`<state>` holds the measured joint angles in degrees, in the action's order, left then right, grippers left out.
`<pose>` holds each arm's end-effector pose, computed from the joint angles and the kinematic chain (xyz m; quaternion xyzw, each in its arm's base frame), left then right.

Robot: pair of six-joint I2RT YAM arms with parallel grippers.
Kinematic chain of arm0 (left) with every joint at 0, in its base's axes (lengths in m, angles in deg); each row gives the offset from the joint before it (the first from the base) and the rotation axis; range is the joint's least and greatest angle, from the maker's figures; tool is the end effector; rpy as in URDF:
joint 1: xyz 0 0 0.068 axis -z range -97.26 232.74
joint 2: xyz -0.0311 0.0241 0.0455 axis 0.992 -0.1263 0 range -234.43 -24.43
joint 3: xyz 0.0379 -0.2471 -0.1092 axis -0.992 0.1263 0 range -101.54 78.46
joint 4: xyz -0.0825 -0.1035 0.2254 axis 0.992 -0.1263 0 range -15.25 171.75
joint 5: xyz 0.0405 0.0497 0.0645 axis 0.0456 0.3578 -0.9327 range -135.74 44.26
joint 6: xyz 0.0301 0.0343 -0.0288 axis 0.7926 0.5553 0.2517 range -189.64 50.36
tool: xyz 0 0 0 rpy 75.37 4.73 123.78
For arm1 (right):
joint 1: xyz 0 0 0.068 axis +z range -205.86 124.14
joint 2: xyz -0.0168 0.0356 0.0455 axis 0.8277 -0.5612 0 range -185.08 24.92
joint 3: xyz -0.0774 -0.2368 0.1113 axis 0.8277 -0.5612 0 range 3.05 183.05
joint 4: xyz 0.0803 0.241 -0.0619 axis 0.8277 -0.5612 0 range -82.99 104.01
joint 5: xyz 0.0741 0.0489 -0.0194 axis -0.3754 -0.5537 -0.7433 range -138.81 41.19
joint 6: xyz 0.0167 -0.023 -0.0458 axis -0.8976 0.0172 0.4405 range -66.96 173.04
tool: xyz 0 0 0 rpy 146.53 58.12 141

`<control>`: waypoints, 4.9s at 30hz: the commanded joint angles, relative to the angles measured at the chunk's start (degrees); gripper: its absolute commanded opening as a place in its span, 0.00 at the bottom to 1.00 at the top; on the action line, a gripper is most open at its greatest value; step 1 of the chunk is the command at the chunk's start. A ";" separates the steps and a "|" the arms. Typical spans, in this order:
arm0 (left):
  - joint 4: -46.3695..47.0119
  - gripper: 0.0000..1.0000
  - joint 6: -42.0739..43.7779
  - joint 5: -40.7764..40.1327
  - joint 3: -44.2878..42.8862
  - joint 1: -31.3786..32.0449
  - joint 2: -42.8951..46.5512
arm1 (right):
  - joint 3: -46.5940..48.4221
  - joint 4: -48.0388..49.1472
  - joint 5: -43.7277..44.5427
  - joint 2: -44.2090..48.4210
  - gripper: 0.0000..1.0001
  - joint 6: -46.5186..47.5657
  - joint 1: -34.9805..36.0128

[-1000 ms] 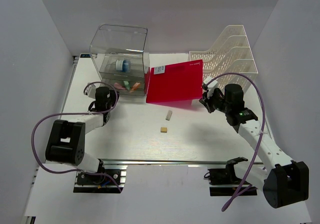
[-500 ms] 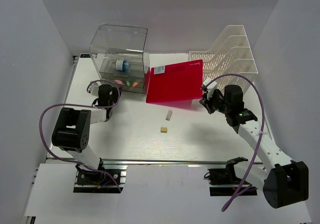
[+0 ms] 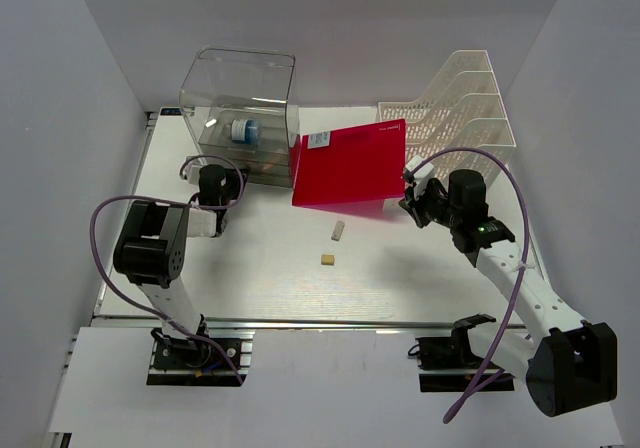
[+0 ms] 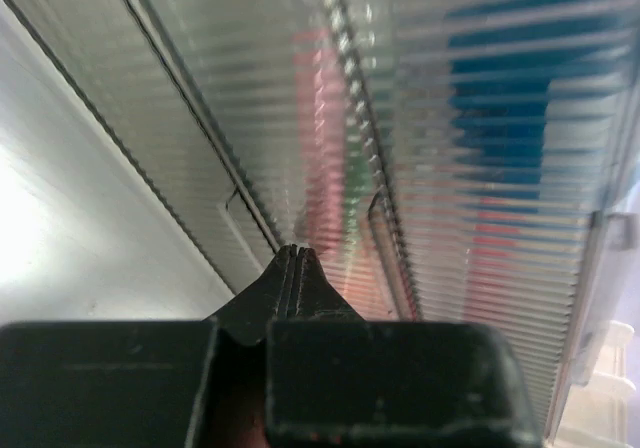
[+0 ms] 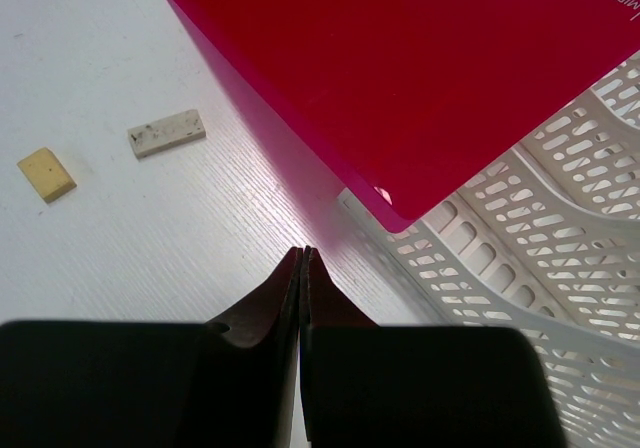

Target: Organize the desk

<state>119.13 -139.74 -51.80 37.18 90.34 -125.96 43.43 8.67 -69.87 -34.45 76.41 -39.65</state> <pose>0.3446 -0.0422 0.1467 -0.4568 0.6961 -0.3120 0.4576 0.2215 0.0777 0.2736 -0.3729 0.7438 0.1199 0.5416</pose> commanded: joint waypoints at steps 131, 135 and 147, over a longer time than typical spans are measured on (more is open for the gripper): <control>-50.72 0.57 50.58 31.48 -4.76 18.64 26.23 | 0.40 -7.75 -12.17 -2.85 0.45 15.38 -0.56; -54.08 0.77 56.02 25.78 -8.55 27.98 20.96 | 0.49 -7.31 -11.72 -2.50 0.46 14.77 -1.44; -51.62 0.68 69.84 11.53 -10.92 40.83 14.89 | 0.84 -6.70 -12.43 -1.01 0.31 13.28 -4.95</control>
<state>67.27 -73.65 -34.56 29.07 129.96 -109.92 43.50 0.06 -81.82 -37.14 90.42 -43.80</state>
